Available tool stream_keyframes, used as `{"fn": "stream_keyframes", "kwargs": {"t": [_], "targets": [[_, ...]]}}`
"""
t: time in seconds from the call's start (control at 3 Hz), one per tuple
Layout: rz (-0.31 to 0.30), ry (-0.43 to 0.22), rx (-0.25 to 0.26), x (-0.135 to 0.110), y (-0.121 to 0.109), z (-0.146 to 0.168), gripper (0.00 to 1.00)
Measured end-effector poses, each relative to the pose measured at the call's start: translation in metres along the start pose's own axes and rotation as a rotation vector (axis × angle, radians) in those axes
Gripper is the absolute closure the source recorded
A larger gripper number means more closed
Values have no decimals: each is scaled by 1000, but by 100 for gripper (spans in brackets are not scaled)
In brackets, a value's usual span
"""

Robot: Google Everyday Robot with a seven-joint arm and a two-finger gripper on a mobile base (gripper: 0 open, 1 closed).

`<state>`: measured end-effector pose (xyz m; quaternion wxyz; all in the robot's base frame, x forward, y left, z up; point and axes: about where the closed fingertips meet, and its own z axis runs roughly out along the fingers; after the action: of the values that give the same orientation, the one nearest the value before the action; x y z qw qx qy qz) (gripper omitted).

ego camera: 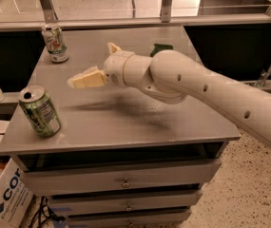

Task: Move 7up can near sponge

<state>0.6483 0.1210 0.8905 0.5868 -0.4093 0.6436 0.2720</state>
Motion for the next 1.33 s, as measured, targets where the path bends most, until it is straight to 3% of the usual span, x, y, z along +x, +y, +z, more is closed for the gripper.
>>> {"fn": "stream_keyframes", "kwargs": {"t": [0.67, 1.33], "targets": [[35, -43, 112, -13, -26, 88, 0], [42, -35, 151, -11, -38, 159, 0]]}}
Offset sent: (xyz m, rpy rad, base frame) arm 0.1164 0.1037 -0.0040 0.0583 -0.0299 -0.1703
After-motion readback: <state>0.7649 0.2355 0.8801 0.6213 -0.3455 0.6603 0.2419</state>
